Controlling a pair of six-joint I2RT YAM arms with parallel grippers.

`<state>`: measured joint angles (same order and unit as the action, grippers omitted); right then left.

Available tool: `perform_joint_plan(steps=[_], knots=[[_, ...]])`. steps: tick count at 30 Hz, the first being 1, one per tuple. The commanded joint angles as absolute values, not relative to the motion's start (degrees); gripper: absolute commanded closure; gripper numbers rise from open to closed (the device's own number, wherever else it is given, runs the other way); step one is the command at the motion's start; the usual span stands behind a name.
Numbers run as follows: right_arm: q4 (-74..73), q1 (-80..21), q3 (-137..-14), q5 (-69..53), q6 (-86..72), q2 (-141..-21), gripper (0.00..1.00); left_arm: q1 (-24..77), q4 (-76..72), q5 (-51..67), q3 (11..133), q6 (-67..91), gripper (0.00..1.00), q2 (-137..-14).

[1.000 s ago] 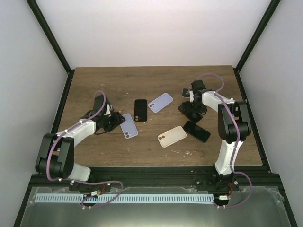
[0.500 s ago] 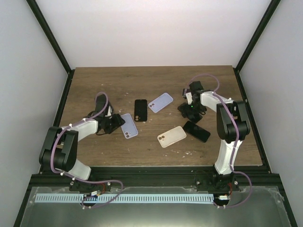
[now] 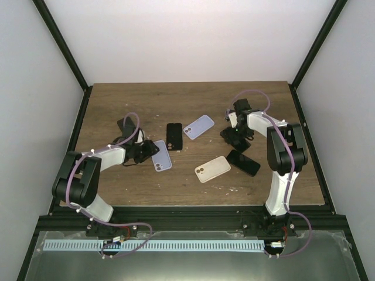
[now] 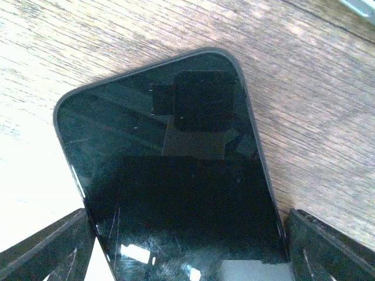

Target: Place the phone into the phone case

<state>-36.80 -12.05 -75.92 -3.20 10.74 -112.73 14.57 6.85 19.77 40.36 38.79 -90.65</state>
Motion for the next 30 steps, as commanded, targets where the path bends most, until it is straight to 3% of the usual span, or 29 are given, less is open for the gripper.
perform_joint_plan(steps=[1, 10, 18, 23, 26, 30], knots=[[-37.4, -12.6, -76.6, -4.2, 10.0, -114.6, 0.14, 16.3, 7.3, 21.0, 39.6, 39.6, 0.46, -92.3], [-37.0, -12.9, -78.3, -2.1, 1.1, -112.5, 0.28, 20.5, 1.1, 29.1, 34.8, 46.7, 0.48, -88.1], [-33.8, -17.5, -75.6, -2.0, -4.5, -106.8, 0.3, 23.2, -3.2, 32.8, 32.5, 51.9, 0.48, -85.2], [-32.8, -21.3, -75.5, -3.1, -9.3, -102.5, 0.31, 19.6, 4.6, 29.4, 35.3, 47.6, 0.45, -80.1], [-32.0, -24.4, -75.9, -5.6, -12.3, -100.7, 0.31, 14.1, 6.1, 30.2, 34.7, 47.7, 0.38, -74.8], [-30.0, -30.9, -77.2, -8.3, -16.5, -100.2, 0.32, 7.9, 11.3, 28.9, 35.5, 45.1, 0.14, -69.4]])
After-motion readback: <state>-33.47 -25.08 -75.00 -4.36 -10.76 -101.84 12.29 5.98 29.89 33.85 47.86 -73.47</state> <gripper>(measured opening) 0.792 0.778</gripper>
